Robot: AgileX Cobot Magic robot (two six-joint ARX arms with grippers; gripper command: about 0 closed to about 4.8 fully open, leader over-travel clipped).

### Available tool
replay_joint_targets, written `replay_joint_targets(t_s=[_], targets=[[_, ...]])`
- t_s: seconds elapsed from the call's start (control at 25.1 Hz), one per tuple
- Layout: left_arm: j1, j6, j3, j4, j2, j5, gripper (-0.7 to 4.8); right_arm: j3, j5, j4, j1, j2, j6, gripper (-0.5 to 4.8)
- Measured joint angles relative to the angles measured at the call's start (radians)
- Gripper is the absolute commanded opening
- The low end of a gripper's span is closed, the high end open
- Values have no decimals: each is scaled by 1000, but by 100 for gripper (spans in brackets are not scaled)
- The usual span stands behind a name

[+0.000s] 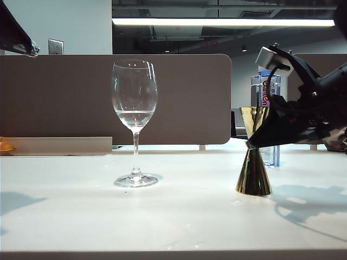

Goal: Pick up the jigger and pour the water inside into the glass.

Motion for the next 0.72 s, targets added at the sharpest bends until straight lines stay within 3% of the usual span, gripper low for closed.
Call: replay_joint_targets(t_s=[0.72], targets=[[0, 0, 0, 0, 0, 0, 4, 37, -1, 122, 0, 126, 35, 252]])
